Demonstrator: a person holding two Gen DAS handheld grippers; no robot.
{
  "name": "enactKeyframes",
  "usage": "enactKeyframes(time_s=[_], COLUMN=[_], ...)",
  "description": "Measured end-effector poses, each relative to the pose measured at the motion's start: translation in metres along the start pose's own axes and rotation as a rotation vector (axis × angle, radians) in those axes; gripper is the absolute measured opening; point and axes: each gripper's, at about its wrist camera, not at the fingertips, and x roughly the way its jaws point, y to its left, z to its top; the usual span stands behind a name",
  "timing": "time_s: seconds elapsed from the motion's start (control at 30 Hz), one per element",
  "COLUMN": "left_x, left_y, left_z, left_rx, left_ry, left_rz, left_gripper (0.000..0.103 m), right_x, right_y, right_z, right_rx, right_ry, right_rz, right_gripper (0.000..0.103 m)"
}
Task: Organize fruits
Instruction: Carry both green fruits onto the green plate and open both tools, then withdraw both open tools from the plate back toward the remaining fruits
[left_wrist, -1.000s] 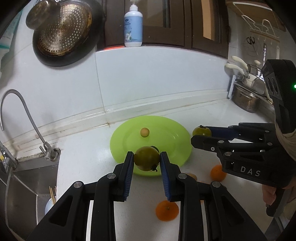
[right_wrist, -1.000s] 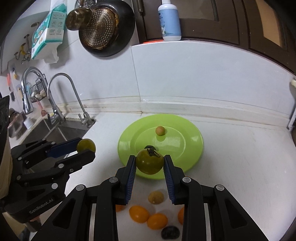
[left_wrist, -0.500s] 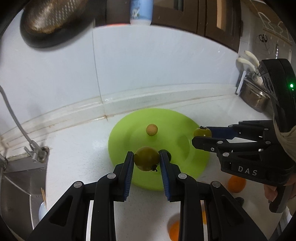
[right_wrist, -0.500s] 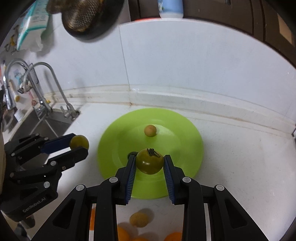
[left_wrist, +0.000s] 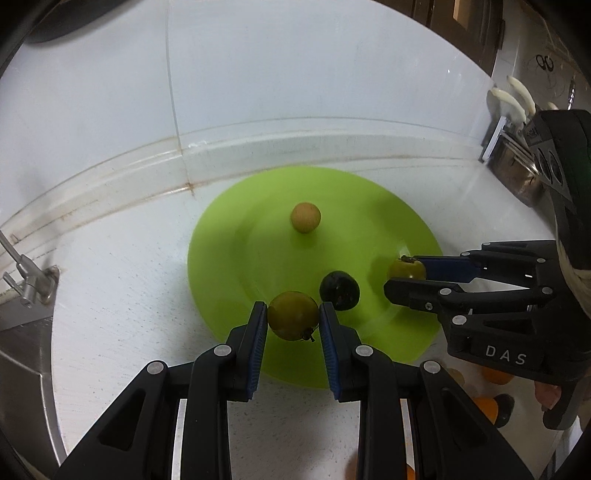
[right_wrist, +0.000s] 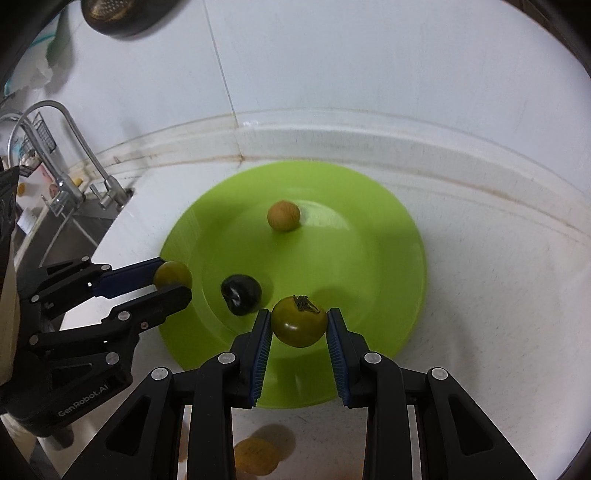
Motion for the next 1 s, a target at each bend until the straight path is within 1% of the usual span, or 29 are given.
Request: enactKeyframes(time_s=[0.27, 0.47, 0.5, 0.53, 0.57, 0.6, 0.63, 0.73, 0.77, 0.97, 1.0], left_x=[0.007, 0.008, 0.011, 0.01, 0.007, 0.004, 0.001, -0.013, -0.019, -0.062, -0.068], left_y=[0.0, -0.005, -0.006, -0.007, -0.007, -0.006, -0.007, -0.007, -0.007, -0.016, -0.017], left_z=[-0.002, -0.002, 0.0, -0.001, -0.001, -0.002, -0.003, -0.006, -0.008, -0.015, -0.017], left_rx=[-0.005, -0.004, -0.002, -0.001, -0.002, -0.004, -0.003, -0.004, -0.006, -0.018, -0.021], left_ry=[0.024, 0.023, 0.025, 0.023, 0.017, 0.012, 0.005, -0.017, -0.027, -0.091, -0.098], left_rz=[-0.01, -0.004, -0.002, -0.001, 0.002, 0.006, 0.01, 0.027, 0.03, 0.058, 0.063], left_gripper=[0.029, 0.029, 0.031, 0.036, 0.038, 0.039, 0.04, 0.043, 0.043, 0.055, 0.058], right_x=[0.007, 0.007, 0.007, 0.007, 0.006, 0.004, 0.002, -0.01, -0.016, -0.056, -0.064], right_y=[-0.001, 0.0, 0.0, 0.0, 0.001, 0.002, 0.002, 0.006, 0.008, 0.019, 0.021], right_z=[-0.001, -0.002, -0.002, -0.002, -0.002, -0.002, -0.003, -0.006, -0.007, -0.018, -0.02], right_rx=[0.007, 0.004, 0.006, 0.008, 0.006, 0.004, 0.003, -0.005, -0.009, -0.016, -0.014], right_ry=[0.029, 0.026, 0.024, 0.02, 0.016, 0.011, 0.005, -0.022, -0.033, -0.125, -0.143], right_rz=[0.006, 0.003, 0.003, 0.002, -0.003, -0.011, -0.016, -0.026, -0.03, -0.051, -0.056], right_gripper=[0.031, 0.031, 0.031, 0.032, 0.032, 0.034, 0.038, 0.039, 0.039, 0.039, 0.043])
